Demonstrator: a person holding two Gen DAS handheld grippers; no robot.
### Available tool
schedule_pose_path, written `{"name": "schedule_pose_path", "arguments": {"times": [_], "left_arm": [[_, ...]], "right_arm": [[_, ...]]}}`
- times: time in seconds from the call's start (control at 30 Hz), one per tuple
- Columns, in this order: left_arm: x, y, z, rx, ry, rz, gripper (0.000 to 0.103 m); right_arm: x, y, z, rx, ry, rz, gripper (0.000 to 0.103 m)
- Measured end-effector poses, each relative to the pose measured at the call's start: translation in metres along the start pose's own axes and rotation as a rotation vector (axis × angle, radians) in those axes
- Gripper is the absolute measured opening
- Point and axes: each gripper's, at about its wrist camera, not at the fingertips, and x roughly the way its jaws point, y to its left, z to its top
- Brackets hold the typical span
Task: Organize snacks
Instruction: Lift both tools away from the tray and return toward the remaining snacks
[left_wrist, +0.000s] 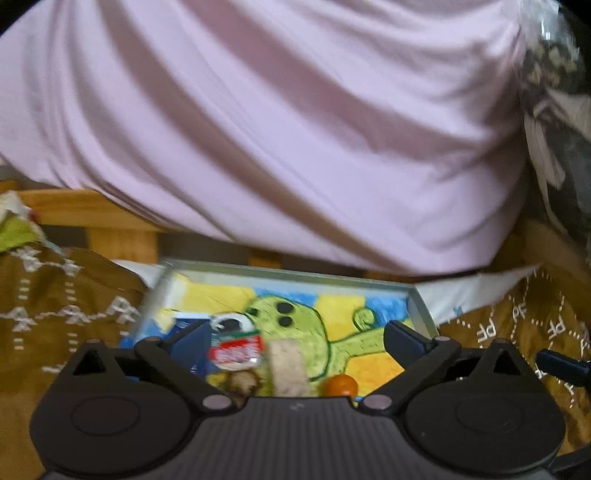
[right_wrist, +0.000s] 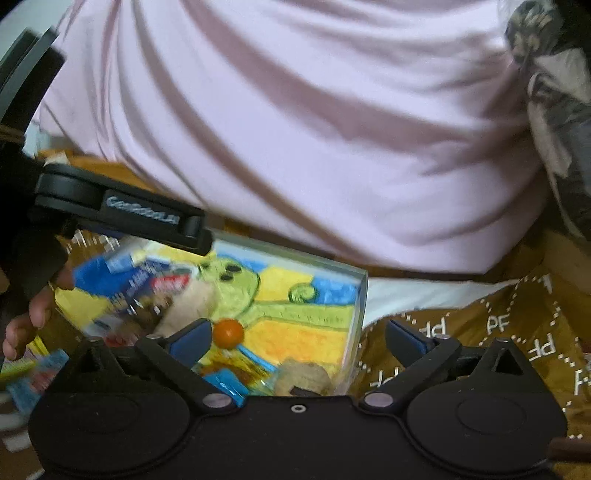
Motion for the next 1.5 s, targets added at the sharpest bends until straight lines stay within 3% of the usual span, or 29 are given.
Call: {"name": "schedule_pose_path", "arguments": {"times": [0.23,0.47,0.8,1.17,1.5], "left_arm": [[-0.072,0.011,-0.015,0.025,-0.106,0.096,0.103],[-0.128,0.019,-0.036,0.046,-0.115,0.111,0.103],[-0.200,0.032,-0.077,0.041,-0.128,0.129,0.103],[-0.232,0.035,-0.099,0.097,-0.055,0.190,0.103],[-0.235,0.031,-0.113,0.131,0.041,0.221,0.103]], "right_arm": [[-0.049,0.010,0.002,0.039,-0.087,0.002,0.102],[-0.097,0.017,0.001,0.078,-0.122,-0.010,0.102],[-0.159,0.035,-0.016,0.128,-0.100,-0.041,0.102],[-0.197,0.057,-0.037,0.123,-0.036,-0.037,0.102],[-0.202,0.066,-0.047,0.116,0.030,-0.018,0.102]]}}
